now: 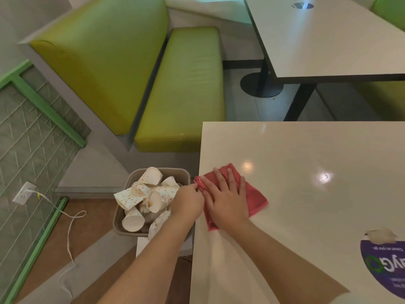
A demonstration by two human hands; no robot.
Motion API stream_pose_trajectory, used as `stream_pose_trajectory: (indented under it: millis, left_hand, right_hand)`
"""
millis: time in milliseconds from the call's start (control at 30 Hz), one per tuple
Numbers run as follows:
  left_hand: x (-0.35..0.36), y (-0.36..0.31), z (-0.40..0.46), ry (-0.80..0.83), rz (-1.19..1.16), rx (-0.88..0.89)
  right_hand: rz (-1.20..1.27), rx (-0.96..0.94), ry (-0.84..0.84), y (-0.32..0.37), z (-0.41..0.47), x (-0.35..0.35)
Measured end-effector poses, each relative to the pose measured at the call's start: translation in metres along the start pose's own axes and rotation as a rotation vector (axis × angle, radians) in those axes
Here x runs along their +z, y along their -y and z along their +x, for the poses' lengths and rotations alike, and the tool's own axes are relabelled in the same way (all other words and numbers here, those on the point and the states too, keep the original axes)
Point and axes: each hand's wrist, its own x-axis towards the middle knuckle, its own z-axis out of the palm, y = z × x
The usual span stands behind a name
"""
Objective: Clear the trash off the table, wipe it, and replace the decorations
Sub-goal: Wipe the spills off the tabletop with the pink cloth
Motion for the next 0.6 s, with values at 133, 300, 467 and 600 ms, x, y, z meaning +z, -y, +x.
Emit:
stream_pose_trajectory:
  millis: [133, 300, 467, 600]
  left_hand:
    - [0.004, 0.008, 0.001, 0.029, -0.030, 0.038]
    - [0.007, 0.015, 0.000, 0.047, 0.086, 0.064]
    - [0.009, 0.010, -0.006, 0.015, 0.192, 0.048]
    - [0.010, 0.010, -0.018, -0.012, 0.221, 0.054]
  right_hand:
    - [0.014, -0.008, 0.068, -0.002, 0.046, -0.006]
    - [0.012, -0.002, 0.080, 0.002, 0.054, -0.008]
    - [0.004, -0.046, 0.039, -0.033, 0.026, -0.010]
    - [0.005, 0.182, -0.043, -0.104, 0.003, -0.028]
